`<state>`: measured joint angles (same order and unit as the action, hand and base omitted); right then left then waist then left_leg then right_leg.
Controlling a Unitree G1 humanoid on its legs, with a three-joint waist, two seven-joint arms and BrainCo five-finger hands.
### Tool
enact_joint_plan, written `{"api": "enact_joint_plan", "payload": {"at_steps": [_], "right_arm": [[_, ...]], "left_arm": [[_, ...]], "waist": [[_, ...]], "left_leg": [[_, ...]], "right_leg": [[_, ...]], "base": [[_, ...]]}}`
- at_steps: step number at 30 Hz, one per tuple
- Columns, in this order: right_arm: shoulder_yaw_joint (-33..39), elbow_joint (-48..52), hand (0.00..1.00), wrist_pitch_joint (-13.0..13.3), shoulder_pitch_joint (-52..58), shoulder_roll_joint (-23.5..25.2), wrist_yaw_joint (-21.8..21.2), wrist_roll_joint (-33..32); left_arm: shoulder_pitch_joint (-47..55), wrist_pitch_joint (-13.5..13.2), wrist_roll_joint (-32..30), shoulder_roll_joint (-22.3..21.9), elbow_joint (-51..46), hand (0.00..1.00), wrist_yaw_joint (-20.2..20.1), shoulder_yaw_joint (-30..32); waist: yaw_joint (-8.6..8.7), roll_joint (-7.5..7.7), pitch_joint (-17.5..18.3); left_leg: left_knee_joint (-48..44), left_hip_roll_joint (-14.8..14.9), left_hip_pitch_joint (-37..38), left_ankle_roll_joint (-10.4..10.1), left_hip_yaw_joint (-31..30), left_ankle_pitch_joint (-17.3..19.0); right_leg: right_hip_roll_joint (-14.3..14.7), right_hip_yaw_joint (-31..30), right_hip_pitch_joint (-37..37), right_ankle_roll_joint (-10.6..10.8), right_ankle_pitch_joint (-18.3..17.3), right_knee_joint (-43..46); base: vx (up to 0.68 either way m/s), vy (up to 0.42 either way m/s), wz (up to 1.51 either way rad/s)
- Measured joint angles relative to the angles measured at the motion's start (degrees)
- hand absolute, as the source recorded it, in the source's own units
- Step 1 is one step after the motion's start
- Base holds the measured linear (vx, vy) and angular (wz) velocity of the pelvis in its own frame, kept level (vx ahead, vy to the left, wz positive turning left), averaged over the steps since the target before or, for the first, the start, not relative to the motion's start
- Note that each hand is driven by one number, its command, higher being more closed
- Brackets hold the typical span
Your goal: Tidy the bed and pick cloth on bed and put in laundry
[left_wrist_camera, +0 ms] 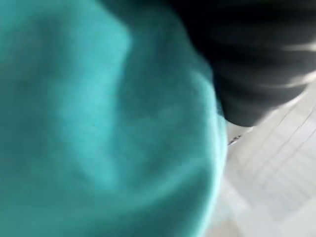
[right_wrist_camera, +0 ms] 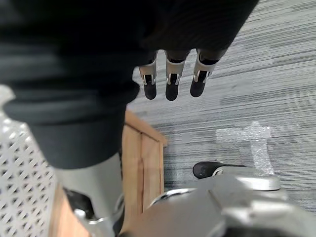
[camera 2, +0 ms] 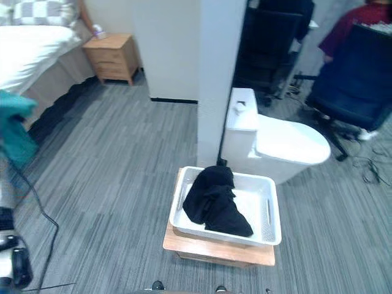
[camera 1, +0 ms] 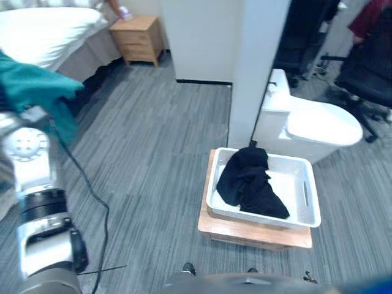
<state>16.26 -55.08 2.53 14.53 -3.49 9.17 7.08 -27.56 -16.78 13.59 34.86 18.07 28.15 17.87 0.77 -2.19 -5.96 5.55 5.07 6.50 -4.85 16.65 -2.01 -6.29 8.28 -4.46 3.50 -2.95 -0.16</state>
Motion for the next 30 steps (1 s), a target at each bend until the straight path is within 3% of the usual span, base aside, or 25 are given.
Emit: {"api": "enact_joint_plan", "payload": {"at_steps": [4,8,13,25,30], "right_arm": [[0.33,0.21,0.0,-0.91,-0.29,-0.4,0.19,0.56],[-0.04,0.3,0.0,-1.55,-0.14,-1.2,0.38,0.6],[-2.08,1.38,0.0,-1.49,0.74,-1.2,1.25,1.14],[-5.93,1.83,0.0,-0.76,2.79,-2.53,1.27,3.35],[-8.26,4.19,0.0,-0.27,3.41,-4.26,1.24,3.38]], "left_arm": [[-1.01,0.39,-3.6,-1.87,-1.03,1.0,-2.7,-5.8],[-1.04,0.4,-5.83,-8.76,-3.91,1.0,-4.23,-10.42],[3.81,0.78,-6.75,-10.56,-10.51,1.0,-6.59,-13.88],[8.49,1.43,-11.11,-14.63,-11.35,1.0,-8.4,-20.38],[9.68,2.99,-13.09,-19.62,-11.3,1.0,-10.01,-22.71]], "waist": [[2.66,-1.07,-0.73],[3.64,-2.83,-1.76],[5.28,-3.09,-2.17],[9.18,-3.56,-2.41],[9.98,-5.01,-3.86]], "left_leg": [[0.0,-0.08,1.09,0.25,1.41,0.14],[0.03,0.14,1.82,0.62,1.83,0.34],[0.04,1.26,3.03,-0.01,4.46,0.81],[0.0,2.26,5.18,-1.27,6.76,1.68],[-0.93,2.56,5.17,-1.37,9.72,2.81]], "right_leg": [[-0.01,-1.7,0.0,0.29,0.71,0.0],[0.2,-2.32,-0.02,0.4,1.0,-0.09],[1.47,-4.66,-0.12,0.03,2.01,-1.11],[2.34,-6.62,-1.43,-0.01,2.17,-2.02],[2.35,-9.43,1.13,0.23,0.68,0.76]], "base": [[-0.07,0.018,-0.25],[-0.08,-0.004,-0.09],[-0.01,-0.033,-0.26],[0.04,-0.01,-0.11],[0.0,-0.002,-0.26]]}}
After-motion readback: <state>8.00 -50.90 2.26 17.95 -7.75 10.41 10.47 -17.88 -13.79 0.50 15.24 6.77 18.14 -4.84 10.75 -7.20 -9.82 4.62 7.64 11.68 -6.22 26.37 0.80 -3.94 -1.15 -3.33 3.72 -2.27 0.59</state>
